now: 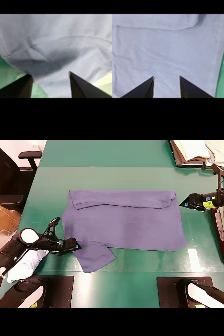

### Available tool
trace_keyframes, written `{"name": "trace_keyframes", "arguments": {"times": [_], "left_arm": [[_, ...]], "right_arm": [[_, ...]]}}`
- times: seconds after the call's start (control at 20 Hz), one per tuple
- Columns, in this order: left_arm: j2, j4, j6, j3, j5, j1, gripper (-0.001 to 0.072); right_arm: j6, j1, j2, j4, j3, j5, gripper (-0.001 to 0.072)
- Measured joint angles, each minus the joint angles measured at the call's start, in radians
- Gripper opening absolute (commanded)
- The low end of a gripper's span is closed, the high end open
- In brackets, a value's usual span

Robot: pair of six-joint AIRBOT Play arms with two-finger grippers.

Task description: Fold the shirts.

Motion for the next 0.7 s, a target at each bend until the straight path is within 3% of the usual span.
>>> {"name": "trace_keyframes", "arguments": {"times": [0.05, 0.1, 0.3, 0.35, 0.4, 0.45, 0.6, 0.65, 0.7], "left_arm": [[0.001, -0.019, 0.011, -0.008, 0.008, 0.000, 0.0199], [0.002, -0.032, 0.020, -0.013, 0.013, 0.000, 0.0028], [0.003, -0.061, 0.059, 0.007, -0.008, 0.000, 0.0021], [0.003, -0.064, 0.069, 0.020, -0.024, 0.000, 0.0022], [0.003, -0.067, 0.079, 0.035, -0.038, 0.000, 0.0022], [0.003, -0.068, 0.086, 0.049, -0.048, 0.000, 0.0022], [0.003, -0.071, 0.098, 0.074, -0.052, 0.000, 0.0022], [0.003, -0.072, 0.100, 0.079, -0.051, 0.000, 0.0022], [0.003, -0.073, 0.101, 0.082, -0.049, 0.000, 0.0022]], "right_arm": [[0.000, 0.000, 0.001, 0.000, -0.001, 0.000, 0.0367], [0.000, -0.001, 0.001, -0.001, -0.001, 0.005, 0.0367], [0.000, -0.063, 0.010, -0.049, -0.027, 0.086, 0.0368], [0.000, -0.095, 0.018, -0.074, -0.058, 0.108, 0.0402], [0.000, -0.135, 0.027, -0.097, -0.100, 0.121, 0.0534], [0.000, -0.176, 0.035, -0.110, -0.148, 0.131, 0.0577], [0.001, -0.293, 0.042, -0.132, -0.325, 0.148, 0.0559], [0.001, -0.317, 0.035, -0.121, -0.380, 0.151, 0.0495], [0.001, -0.331, 0.027, -0.107, -0.425, 0.147, 0.0479]]}}
